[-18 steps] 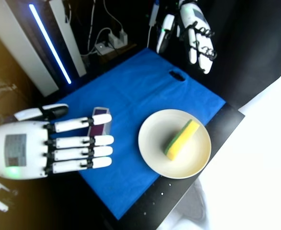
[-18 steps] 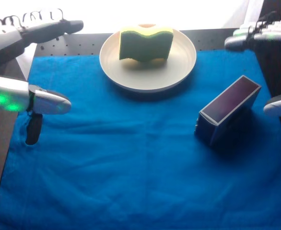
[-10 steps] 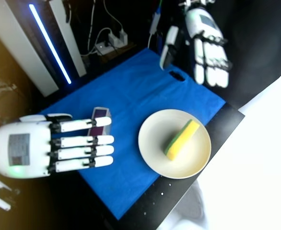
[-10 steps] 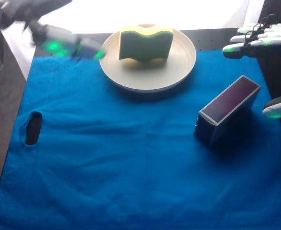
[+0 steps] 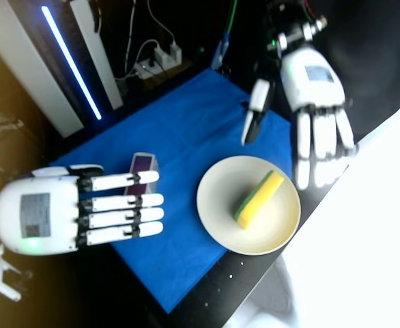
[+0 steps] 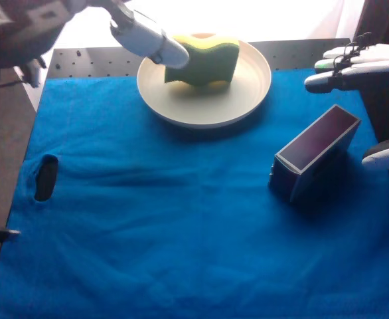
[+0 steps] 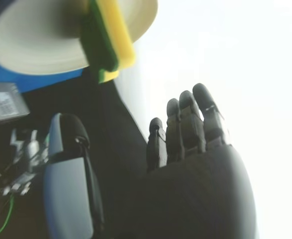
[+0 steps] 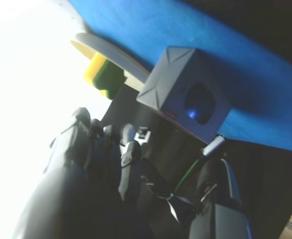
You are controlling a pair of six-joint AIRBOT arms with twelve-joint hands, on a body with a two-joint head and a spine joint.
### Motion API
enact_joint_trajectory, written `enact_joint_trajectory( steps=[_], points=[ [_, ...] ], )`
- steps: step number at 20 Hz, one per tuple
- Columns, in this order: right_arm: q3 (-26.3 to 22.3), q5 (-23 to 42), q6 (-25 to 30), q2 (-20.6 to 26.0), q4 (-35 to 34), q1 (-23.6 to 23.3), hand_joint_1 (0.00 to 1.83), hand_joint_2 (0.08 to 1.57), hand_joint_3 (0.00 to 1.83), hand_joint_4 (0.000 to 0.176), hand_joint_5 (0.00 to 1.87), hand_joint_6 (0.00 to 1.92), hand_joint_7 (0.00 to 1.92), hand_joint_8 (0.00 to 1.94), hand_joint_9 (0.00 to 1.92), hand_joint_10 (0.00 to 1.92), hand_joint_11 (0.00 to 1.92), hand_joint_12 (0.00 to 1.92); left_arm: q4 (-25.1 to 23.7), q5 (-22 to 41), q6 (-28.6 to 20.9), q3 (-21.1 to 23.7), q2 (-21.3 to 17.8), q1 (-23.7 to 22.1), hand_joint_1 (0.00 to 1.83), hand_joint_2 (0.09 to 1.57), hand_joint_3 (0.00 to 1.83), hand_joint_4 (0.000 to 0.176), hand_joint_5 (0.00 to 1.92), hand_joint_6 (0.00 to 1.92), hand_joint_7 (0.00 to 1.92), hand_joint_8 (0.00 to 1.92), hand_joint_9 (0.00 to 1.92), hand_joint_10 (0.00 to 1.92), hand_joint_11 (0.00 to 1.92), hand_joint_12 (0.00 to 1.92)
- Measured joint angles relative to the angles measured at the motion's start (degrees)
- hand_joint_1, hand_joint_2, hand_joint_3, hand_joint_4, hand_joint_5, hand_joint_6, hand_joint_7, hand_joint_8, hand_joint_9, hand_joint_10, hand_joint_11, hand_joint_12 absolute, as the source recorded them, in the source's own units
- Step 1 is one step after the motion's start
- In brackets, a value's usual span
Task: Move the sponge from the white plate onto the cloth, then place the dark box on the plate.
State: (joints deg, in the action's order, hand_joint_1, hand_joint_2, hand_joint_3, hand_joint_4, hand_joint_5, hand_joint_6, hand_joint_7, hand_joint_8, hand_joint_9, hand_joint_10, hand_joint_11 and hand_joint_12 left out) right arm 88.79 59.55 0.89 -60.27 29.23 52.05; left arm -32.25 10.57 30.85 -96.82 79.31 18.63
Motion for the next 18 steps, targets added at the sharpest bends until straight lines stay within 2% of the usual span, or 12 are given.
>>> enact_joint_trajectory(
  steps=[3, 4, 5, 7, 8, 10, 11, 12, 14, 15, 17, 18],
  points=[
    [0.66, -0.24, 0.42, -0.5, 0.83, -0.81, 0.79, 0.99, 0.01, 0.125, 0.3, 0.0, 0.19, 0.0, 0.13, 0.01, 0.13, 0.09, 0.09, -1.92, -0.02, -3.5, 3.3, -0.02, 0.86, 0.97, 0.0, 0.075, 0.4, 0.0, 0.52, 0.0, 0.61, 0.0, 0.17, 0.96],
    [0.92, -0.26, 0.66, -0.74, 1.07, -0.85, 0.8, 1.0, 0.01, 0.121, 0.3, 0.0, 0.19, 0.0, 0.13, 0.01, 0.13, 0.09, 0.11, -2.34, -0.02, -3.98, 3.61, -0.02, 0.87, 0.97, 0.0, 0.05, 0.43, 0.0, 0.59, 0.0, 0.65, 0.01, 0.19, 0.88],
    [1.25, -0.39, 0.92, -1.01, 1.95, -1.25, 0.8, 1.0, 0.01, 0.12, 0.3, 0.0, 0.19, 0.0, 0.14, 0.01, 0.14, 0.09, 0.07, -2.86, 0.0, -4.24, 3.87, -0.02, 0.85, 0.98, 0.0, 0.055, 0.44, 0.0, 0.62, 0.0, 0.66, 0.0, 0.15, 0.92],
    [1.25, -0.26, 1.7, -1.4, 2.34, -1.25, 0.82, 0.99, 0.0, 0.109, 0.31, 0.01, 0.18, 0.0, 0.13, 0.0, 0.13, 0.09, -0.22, -4.04, -0.02, -5.09, 4.63, -0.02, 0.87, 1.07, 0.01, 0.082, 0.45, 0.0, 0.66, 0.01, 0.7, 0.01, 0.01, 1.29],
    [1.25, -0.28, 1.92, -1.51, 2.54, -1.25, 0.86, 1.0, 0.0, 0.124, 0.29, 0.0, 0.16, 0.0, 0.12, 0.0, 0.13, 0.09, -0.39, -4.33, 0.0, -5.66, 4.96, -0.02, 0.95, 1.1, 0.0, 0.056, 0.57, 0.01, 0.75, 0.03, 0.75, 0.06, 0.0, 1.48],
    [1.33, -0.31, 2.08, -1.64, 3.23, -1.25, 0.83, 1.0, 0.0, 0.115, 0.29, 0.0, 0.17, 0.0, 0.15, 0.01, 0.16, 0.09, -0.39, -5.11, 0.0, -6.97, 5.88, 0.0, 0.99, 1.14, 0.0, 0.04, 0.72, 0.0, 0.84, 0.08, 0.55, 0.79, 0.0, 1.62],
    [1.38, -0.37, 2.05, -1.66, 3.21, -1.25, 0.8, 1.0, 0.0, 0.115, 0.3, 0.0, 0.19, 0.01, 0.15, 0.01, 0.16, 0.09, 0.02, -5.33, 0.0, -7.43, 6.36, 0.04, 1.19, 1.14, 0.01, 0.0, 0.88, 0.68, 0.9, 1.05, 0.55, 1.14, 0.1, 1.69],
    [1.44, -0.33, 2.05, -1.64, 3.06, -1.25, 0.78, 1.0, 0.0, 0.113, 0.3, 0.0, 0.19, 0.01, 0.14, 0.0, 0.13, 0.08, 0.85, -5.44, -0.02, -7.61, 6.64, 0.17, 1.2, 1.19, 0.01, 0.0, 0.82, 0.96, 0.83, 1.4, 0.52, 1.37, 0.07, 1.8],
    [1.44, -0.28, 2.05, -1.66, 2.97, -1.25, 0.78, 1.01, 0.01, 0.106, 0.29, 0.0, 0.18, 0.0, 0.13, 0.0, 0.13, 0.07, 2.6, -5.18, -0.02, -8.07, 7.23, 0.42, 1.08, 1.2, 0.0, 0.0, 0.82, 1.19, 0.66, 1.37, 0.47, 1.59, 0.06, 1.91],
    [1.44, -0.26, 2.08, -1.66, 2.99, -1.25, 0.8, 1.02, 0.01, 0.095, 0.3, 0.0, 0.18, 0.0, 0.13, 0.0, 0.13, 0.07, 3.8, -4.83, -0.02, -8.11, 7.3, 0.55, 1.15, 1.21, 0.0, 0.0, 0.77, 1.19, 0.79, 1.39, 0.47, 1.4, 0.01, 1.75],
    [1.44, -0.26, 2.1, -1.68, 2.99, -1.25, 0.79, 1.02, 0.0, 0.106, 0.29, 0.0, 0.18, 0.0, 0.14, 0.01, 0.16, 0.08, 4.83, -3.45, 0.0, -6.84, 6.23, 0.7, 1.19, 1.18, 0.0, 0.0, 0.76, 1.29, 0.94, 1.09, 0.62, 0.9, 0.0, 1.36],
    [1.44, -0.26, 2.32, -1.66, 2.99, -1.25, 0.79, 1.02, 0.01, 0.105, 0.28, 0.0, 0.18, 0.0, 0.15, 0.01, 0.16, 0.08, 4.9, -2.54, -0.02, -5.44, 5.01, 0.72, 1.19, 1.16, 0.0, 0.0, 0.79, 1.25, 0.96, 1.05, 0.68, 0.79, 0.0, 1.34]
  ],
)
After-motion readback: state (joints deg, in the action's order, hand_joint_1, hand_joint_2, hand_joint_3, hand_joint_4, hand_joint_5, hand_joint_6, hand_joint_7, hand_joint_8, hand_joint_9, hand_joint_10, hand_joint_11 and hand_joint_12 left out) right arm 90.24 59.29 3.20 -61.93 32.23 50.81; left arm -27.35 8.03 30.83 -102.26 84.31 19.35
